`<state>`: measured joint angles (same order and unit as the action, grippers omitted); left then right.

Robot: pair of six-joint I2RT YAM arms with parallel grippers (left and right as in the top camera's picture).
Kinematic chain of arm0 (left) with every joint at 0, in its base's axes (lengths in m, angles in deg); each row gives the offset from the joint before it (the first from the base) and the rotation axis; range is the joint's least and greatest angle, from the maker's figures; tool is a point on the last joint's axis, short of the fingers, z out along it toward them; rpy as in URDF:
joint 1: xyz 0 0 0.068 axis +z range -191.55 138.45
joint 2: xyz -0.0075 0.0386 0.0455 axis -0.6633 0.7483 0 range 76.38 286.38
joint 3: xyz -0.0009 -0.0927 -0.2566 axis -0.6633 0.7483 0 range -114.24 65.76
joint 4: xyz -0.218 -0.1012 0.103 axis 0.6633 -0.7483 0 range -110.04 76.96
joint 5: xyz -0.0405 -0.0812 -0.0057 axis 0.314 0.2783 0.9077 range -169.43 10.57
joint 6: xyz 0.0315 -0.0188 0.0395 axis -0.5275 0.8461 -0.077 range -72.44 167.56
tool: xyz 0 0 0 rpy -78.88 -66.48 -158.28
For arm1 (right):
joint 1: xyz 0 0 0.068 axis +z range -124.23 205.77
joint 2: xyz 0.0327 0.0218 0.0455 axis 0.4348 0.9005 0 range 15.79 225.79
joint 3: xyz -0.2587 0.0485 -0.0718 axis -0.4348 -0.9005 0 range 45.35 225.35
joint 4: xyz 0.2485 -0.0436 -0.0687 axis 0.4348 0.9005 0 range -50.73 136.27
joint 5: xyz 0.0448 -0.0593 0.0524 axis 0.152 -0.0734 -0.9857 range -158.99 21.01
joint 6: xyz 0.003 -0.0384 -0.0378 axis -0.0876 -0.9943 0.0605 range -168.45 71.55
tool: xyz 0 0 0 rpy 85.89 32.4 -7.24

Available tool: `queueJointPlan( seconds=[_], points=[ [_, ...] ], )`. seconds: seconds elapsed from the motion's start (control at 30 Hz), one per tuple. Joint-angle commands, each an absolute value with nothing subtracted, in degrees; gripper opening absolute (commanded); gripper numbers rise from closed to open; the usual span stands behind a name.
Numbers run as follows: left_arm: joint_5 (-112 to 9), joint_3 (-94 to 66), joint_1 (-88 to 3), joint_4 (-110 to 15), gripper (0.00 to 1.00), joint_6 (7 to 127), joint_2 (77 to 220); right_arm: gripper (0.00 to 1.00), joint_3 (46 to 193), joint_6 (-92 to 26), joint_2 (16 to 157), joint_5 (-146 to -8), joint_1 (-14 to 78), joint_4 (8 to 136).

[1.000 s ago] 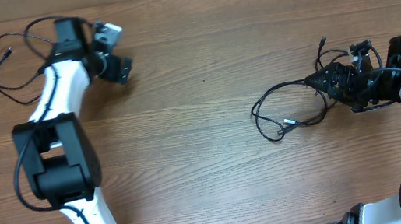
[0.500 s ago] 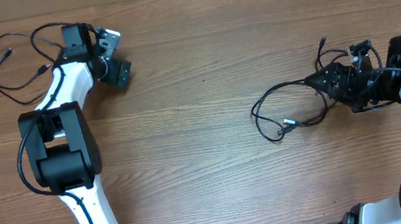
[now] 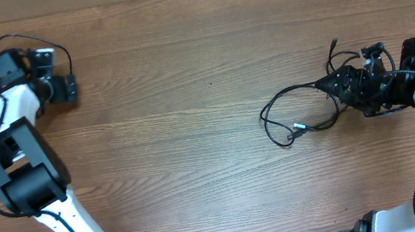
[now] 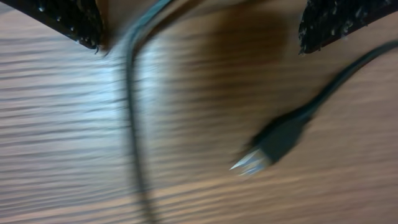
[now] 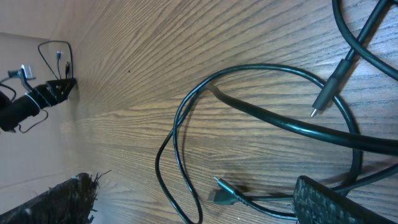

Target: Untangle cables

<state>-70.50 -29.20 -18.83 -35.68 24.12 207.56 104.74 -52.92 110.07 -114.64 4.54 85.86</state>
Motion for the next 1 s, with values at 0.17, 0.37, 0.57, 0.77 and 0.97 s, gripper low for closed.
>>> queueJointPlan(
  seconds=[0.17, 0.37, 0.57, 0.77, 0.97],
  points=[
    [-71.7, -27.82, -7.66, -30.58, 1.0, 45.28, 212.5, 1.0, 104.94, -52.81, 110.22, -114.96, 4.93, 85.88],
    [-73.56, -27.82, -7.07, -25.78, 1.0, 49.67, 212.52, 1.0, 104.94, -52.81, 110.22, -114.96, 4.93, 86.1],
    [-81.8, -27.82, -5.7, -24.75, 1.0, 57.3, 212.5, 1.0, 104.94, -52.81, 110.22, -114.94, 4.93, 86.08],
    [-80.21, -29.15, -5.11, -25.1, 1.0, 57.41, 210.75, 1.0, 104.94, -52.81, 110.22, -114.96, 4.93, 86.12],
    [-83.86, -33.74, -5.11, -29.14, 1.0, 58.04, 202.09, 1.0, 104.94, -52.84, 110.22, -114.94, 4.93, 86.1]
  ],
)
